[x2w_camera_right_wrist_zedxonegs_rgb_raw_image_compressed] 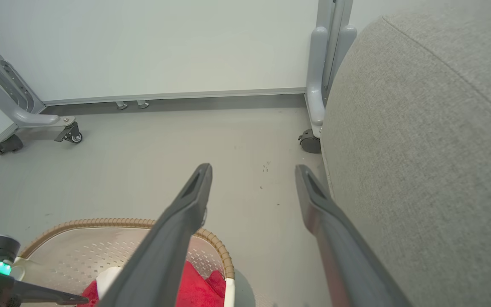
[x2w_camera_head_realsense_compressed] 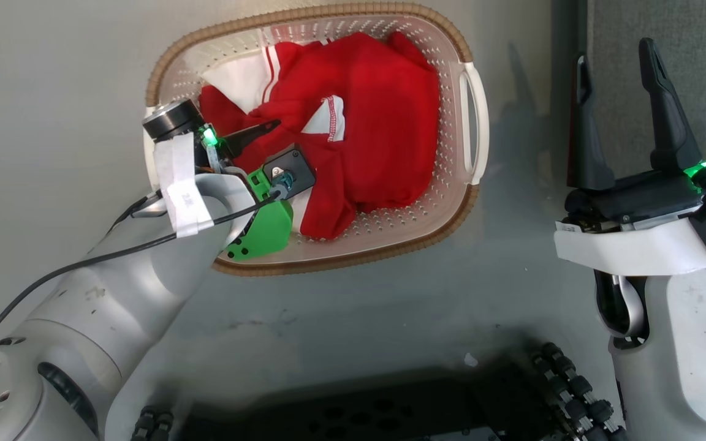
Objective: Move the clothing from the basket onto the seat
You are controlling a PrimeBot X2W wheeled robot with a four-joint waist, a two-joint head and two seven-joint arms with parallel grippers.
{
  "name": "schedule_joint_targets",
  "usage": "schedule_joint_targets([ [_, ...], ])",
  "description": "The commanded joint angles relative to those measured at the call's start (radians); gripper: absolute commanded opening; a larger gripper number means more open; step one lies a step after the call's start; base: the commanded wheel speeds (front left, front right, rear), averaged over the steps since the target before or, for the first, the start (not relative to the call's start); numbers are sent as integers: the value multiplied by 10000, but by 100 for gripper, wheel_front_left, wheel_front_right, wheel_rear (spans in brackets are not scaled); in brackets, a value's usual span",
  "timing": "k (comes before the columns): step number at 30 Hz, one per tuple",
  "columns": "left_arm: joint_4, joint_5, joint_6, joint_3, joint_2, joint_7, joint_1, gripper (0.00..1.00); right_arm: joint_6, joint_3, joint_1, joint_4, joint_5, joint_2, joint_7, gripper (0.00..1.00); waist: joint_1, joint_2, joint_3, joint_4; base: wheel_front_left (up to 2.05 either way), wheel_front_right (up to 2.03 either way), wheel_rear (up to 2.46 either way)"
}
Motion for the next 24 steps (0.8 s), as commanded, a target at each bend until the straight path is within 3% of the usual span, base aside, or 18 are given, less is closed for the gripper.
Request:
schedule_joint_targets([
  [1, 40, -29, 2, -56, -37, 79, -150, 100, 1, 19, -73, 14, 80, -19, -31, 100, -2, 0, 326, -238, 0, 0, 0],
  [19, 506, -17, 2, -81, -57, 1540, -283, 100, 1, 180, -211, -25, 405, -21, -31, 100, -2, 0, 767, -517, 0, 0, 0],
  [20, 448, -32, 2, -81, -35, 1607, -195, 94, 1, 192, -200, -14, 424, -21, -31, 100, -2, 0, 767, -537, 0, 0, 0],
  [21, 361, -18, 2, -81, 9, 1647, -188, 47, 1, 198, -186, 0, 445, -21, -31, 100, -2, 0, 765, -555, 0, 0, 0],
  [22, 290, 63, 2, -78, 36, 1654, -182, 31, 1, 207, -179, 9, 449, -21, -31, 100, -2, 0, 762, -567, 0, 0, 0],
  [23, 166, 89, 3, -79, 89, 1625, -173, 0, 1, 204, -157, 21, 451, -21, -31, 100, -2, 0, 753, -576, 0, 0, 0],
  [24, 92, 106, 3, -77, 108, 1577, -160, 0, 1, 203, -144, 29, 470, -21, -31, 100, -2, 0, 744, -577, 0, 0, 0],
])
